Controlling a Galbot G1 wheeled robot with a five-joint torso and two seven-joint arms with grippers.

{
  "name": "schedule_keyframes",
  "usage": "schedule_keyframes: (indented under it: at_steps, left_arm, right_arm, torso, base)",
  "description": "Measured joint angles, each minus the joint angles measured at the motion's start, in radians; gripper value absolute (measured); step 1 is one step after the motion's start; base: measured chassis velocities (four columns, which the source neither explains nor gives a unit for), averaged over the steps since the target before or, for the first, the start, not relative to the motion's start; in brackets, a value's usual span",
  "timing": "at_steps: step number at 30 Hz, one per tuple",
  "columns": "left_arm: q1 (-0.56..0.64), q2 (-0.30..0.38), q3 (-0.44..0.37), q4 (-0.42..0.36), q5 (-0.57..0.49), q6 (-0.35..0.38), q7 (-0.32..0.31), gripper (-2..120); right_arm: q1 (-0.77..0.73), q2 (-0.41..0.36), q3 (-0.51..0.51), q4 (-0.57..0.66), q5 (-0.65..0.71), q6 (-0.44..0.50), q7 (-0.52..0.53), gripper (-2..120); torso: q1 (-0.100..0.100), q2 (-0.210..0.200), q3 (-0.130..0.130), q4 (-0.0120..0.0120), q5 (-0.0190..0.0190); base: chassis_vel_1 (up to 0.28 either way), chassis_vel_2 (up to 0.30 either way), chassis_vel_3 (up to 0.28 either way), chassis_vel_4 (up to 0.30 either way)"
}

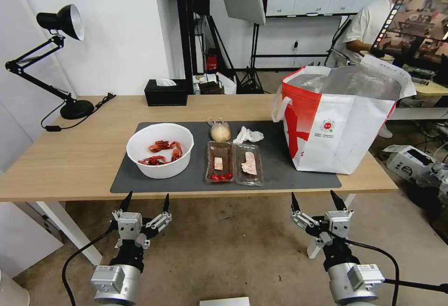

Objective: Pick up the trash from the table and place it into the takeout bag.

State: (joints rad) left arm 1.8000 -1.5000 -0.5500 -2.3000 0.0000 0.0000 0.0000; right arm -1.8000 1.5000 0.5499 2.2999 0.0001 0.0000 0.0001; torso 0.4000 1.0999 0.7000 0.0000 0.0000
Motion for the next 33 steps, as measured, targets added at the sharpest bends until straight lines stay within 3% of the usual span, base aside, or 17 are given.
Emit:
schedule_keyframes:
  at_steps: [18, 20, 23, 24, 27, 33]
  left_arm:
    - [-0.002, 0.003, 0.001, -0.001, -0.012, 0.01, -0.006, 100]
    - [-0.008, 0.015, 0.003, -0.013, -0.047, 0.049, -0.028, 100]
    - [-0.027, 0.046, 0.01, -0.042, -0.139, 0.152, -0.084, 100]
    - [-0.027, 0.046, 0.01, -0.042, -0.139, 0.152, -0.084, 100]
    - [-0.047, 0.08, 0.019, -0.073, -0.239, 0.264, -0.144, 100]
    - [-0.065, 0.111, 0.029, -0.099, -0.338, 0.368, -0.204, 100]
  right_arm:
    - [0.002, -0.005, 0.0, 0.0, 0.002, -0.01, 0.0, 100]
    - [0.005, -0.014, 0.001, 0.002, 0.008, -0.027, 0.0, 100]
    - [0.027, -0.062, 0.012, 0.014, 0.044, -0.127, -0.001, 100]
    - [0.027, -0.062, 0.012, 0.014, 0.044, -0.127, -0.001, 100]
    - [0.054, -0.119, 0.023, 0.029, 0.087, -0.246, -0.003, 100]
    - [0.093, -0.174, 0.021, 0.028, 0.138, -0.345, -0.011, 100]
  torso:
    - [0.0, 0.0, 0.0, 0.0, 0.0]
    - [0.0, 0.0, 0.0, -0.0001, 0.0]
    - [0.0, 0.0, 0.0, 0.0001, 0.0]
    - [0.0, 0.0, 0.0, 0.0001, 0.0]
    - [0.0, 0.0, 0.0, 0.0001, 0.0001]
    - [0.0, 0.0, 0.0, 0.0005, 0.0002]
  base:
    - [0.0, 0.0, 0.0, 0.0]
    - [0.0, 0.0, 0.0, 0.0]
    - [0.0, 0.0, 0.0, 0.0]
    - [0.0, 0.0, 0.0, 0.0]
    - [0.0, 0.0, 0.0, 0.0]
    - [0.0, 0.0, 0.0, 0.0]
